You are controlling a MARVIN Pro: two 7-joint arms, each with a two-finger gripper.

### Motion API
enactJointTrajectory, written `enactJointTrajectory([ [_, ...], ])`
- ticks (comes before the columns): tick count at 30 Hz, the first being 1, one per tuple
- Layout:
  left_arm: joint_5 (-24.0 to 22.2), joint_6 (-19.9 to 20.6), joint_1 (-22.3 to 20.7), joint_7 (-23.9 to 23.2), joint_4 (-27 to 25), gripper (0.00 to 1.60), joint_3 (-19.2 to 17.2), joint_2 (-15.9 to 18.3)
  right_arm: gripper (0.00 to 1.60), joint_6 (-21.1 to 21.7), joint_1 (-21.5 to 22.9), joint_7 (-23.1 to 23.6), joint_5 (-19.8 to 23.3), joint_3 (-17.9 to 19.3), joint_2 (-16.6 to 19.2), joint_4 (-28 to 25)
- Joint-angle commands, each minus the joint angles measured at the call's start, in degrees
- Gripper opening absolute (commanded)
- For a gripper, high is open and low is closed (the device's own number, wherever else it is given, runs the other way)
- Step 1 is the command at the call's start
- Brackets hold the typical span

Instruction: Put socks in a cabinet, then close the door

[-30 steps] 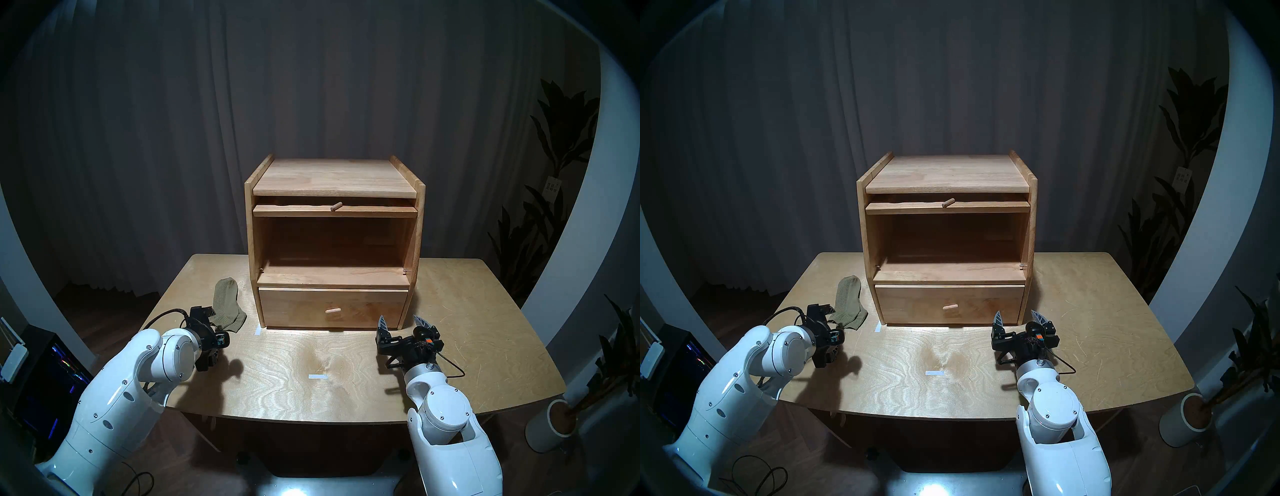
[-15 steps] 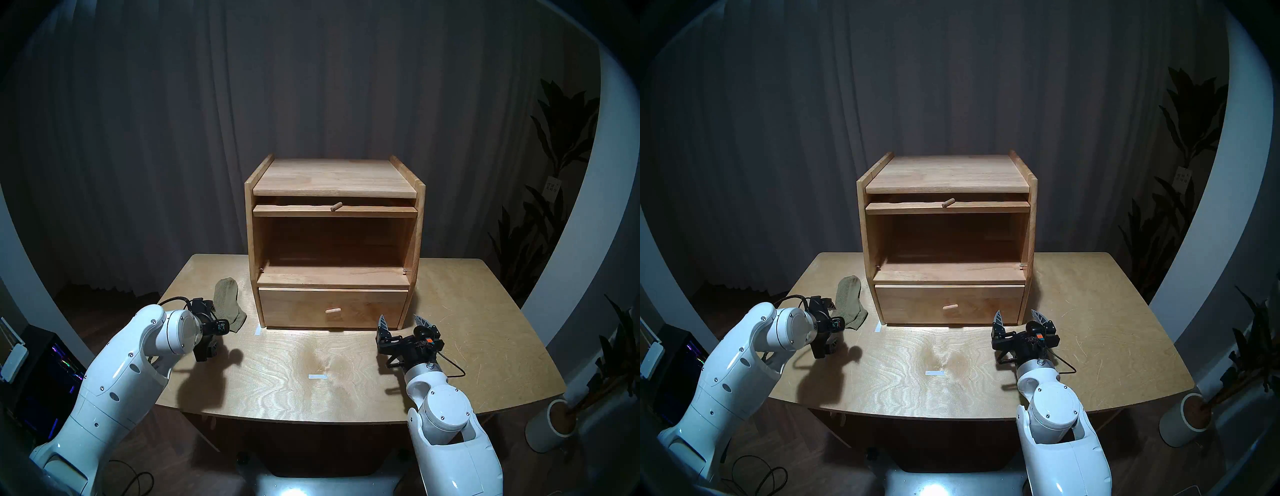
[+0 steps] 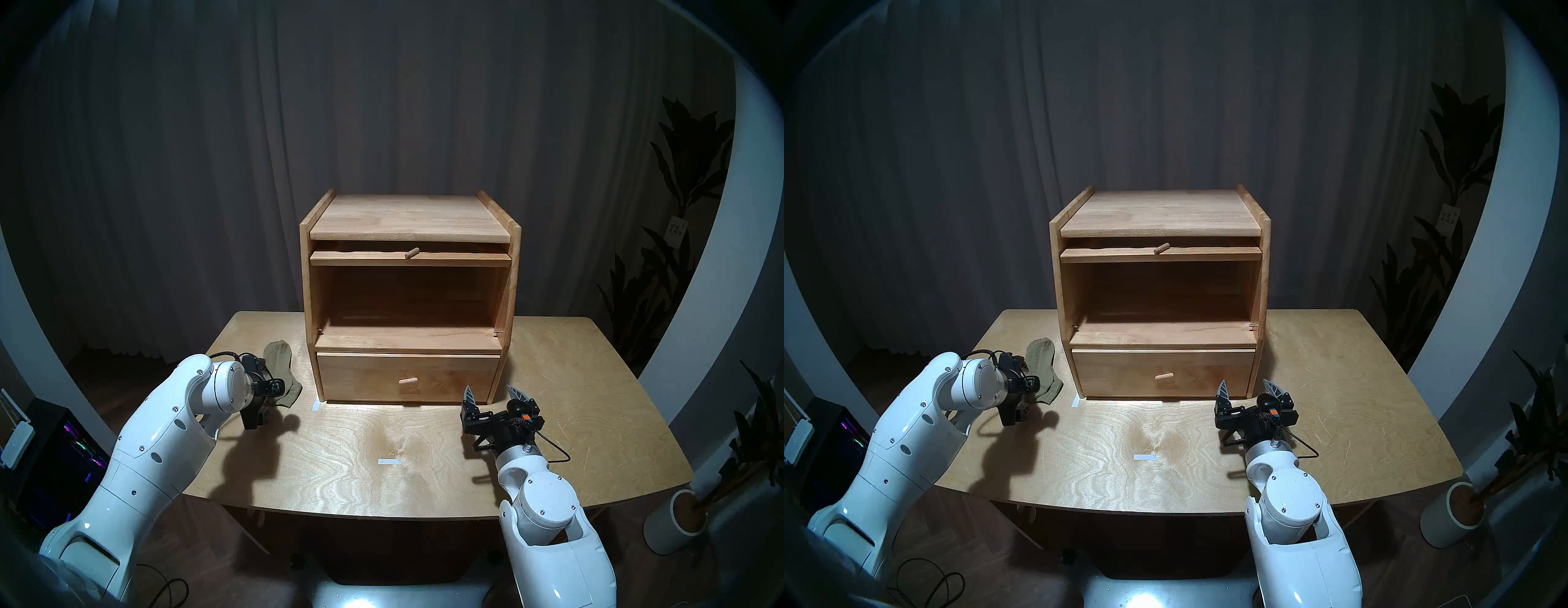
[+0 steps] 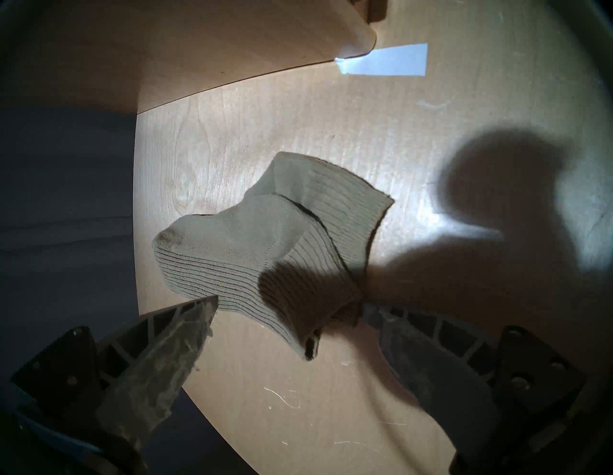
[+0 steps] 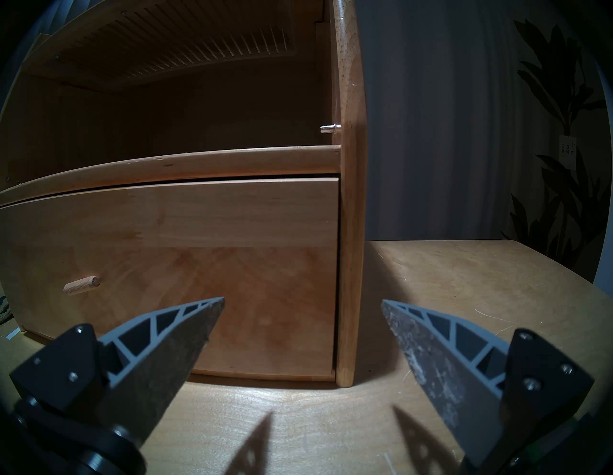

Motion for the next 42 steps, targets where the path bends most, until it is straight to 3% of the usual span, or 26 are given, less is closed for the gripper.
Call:
enactJointTrajectory([
  [1, -2.25, -0.79, -0.65, -5.59, 0.38, 1.6, 0.6, 0.26, 1.6, -0.2, 0.07, -0.13, 0.01, 0.09, -0.06, -1.51],
  [7, -2.97, -2.05, 0.93, -8.35, -0.68, 1.6, 0.84, 1.86, 1.6, -0.21, 0.09, -0.12, 0.01, 0.09, -0.06, -1.49],
  [12, -0.55, -2.83, 1.67, -0.78, 1.27, 1.6, 0.89, 0.81, 1.6, -0.22, 0.09, -0.12, 0.01, 0.09, -0.06, -1.48],
  [15, -0.31, -2.51, 0.9, 1.13, 3.26, 1.6, 0.97, -0.06, 1.6, -0.22, 0.09, -0.12, 0.01, 0.09, -0.06, -1.48],
  [27, 0.32, -4.61, -2.71, 5.63, 9.69, 1.6, 2.67, -2.62, 1.6, -0.21, 0.09, -0.12, 0.01, 0.09, -0.06, -1.49],
  [34, -1.55, -5.61, -2.51, 6.31, 11.05, 1.6, 1.9, -3.64, 1.6, -0.23, 0.11, -0.12, 0.01, 0.09, -0.06, -1.45],
  [35, -3.63, -6.23, -1.69, 5.64, 10.76, 1.6, 0.91, -3.72, 1.6, -0.25, 0.12, -0.11, 0.01, 0.09, -0.06, -1.42],
  [36, -5.28, -6.24, -1.12, 5.18, 10.51, 1.45, -0.1, -4.01, 1.6, -0.26, 0.14, -0.11, 0.02, 0.09, -0.06, -1.4],
  [37, -5.8, -6.34, -0.79, 4.82, 10.2, 0.42, -0.3, -3.94, 1.6, -0.26, 0.14, -0.11, 0.02, 0.09, -0.06, -1.39],
  [38, -7.13, -6.48, -0.33, 4.36, 9.96, 0.0, -0.93, -4.06, 1.6, -0.27, 0.15, -0.1, 0.02, 0.09, -0.06, -1.38],
  [42, -9.31, -7.02, 1.9, 4.91, 8.48, 0.0, -2.46, -3.85, 1.6, -0.27, 0.15, -0.1, 0.01, 0.09, -0.06, -1.37],
])
